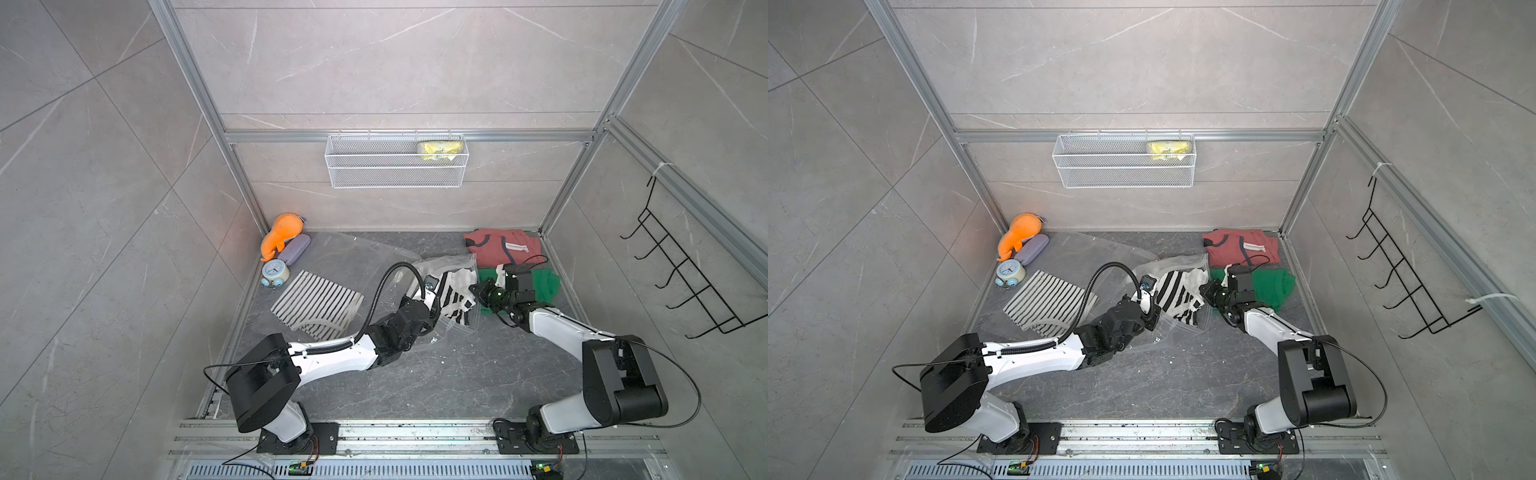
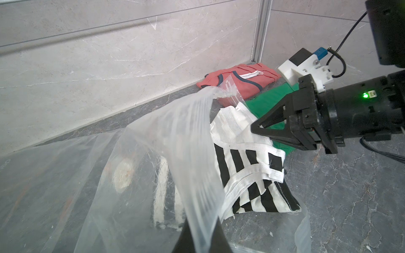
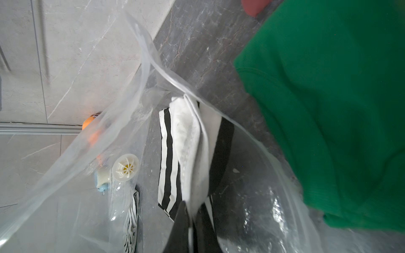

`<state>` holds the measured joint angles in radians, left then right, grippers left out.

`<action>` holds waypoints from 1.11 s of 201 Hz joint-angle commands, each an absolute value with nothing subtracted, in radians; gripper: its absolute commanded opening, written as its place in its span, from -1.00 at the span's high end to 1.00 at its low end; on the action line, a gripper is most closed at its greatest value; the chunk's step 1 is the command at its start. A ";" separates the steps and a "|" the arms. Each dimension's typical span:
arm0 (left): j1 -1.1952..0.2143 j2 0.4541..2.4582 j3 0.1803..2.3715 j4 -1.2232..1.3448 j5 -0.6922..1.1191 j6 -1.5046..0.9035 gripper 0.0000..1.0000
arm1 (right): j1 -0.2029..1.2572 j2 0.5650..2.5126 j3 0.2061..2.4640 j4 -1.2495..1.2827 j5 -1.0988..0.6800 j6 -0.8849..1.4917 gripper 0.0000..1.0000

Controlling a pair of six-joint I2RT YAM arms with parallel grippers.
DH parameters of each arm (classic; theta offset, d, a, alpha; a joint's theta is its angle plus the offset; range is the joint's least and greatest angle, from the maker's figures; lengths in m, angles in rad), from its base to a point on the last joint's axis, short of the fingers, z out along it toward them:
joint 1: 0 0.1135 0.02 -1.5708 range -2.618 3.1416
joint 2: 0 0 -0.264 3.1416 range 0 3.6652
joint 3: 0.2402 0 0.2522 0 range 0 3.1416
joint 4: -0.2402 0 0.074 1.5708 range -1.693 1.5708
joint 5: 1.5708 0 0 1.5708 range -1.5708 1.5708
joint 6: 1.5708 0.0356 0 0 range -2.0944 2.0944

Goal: Take the tank top out of the vacuum bag
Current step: Take out the tank top from the vacuum bag.

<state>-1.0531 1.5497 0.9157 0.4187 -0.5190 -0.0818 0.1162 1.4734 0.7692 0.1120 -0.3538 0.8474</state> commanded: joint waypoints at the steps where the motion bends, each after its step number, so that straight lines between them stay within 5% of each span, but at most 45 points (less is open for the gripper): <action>1: -1.042 1.564 0.934 0.431 -0.538 -0.064 1.00 | 0.097 1.428 0.840 -0.025 -0.371 0.781 1.00; 162: -1.035 1.599 0.958 0.460 -0.554 -0.041 1.00 | -0.014 1.264 1.054 -0.803 -0.153 0.519 1.00; 223: -1.035 1.605 0.948 0.483 -0.571 -0.041 1.00 | -0.086 1.193 1.077 -1.001 0.129 0.417 1.00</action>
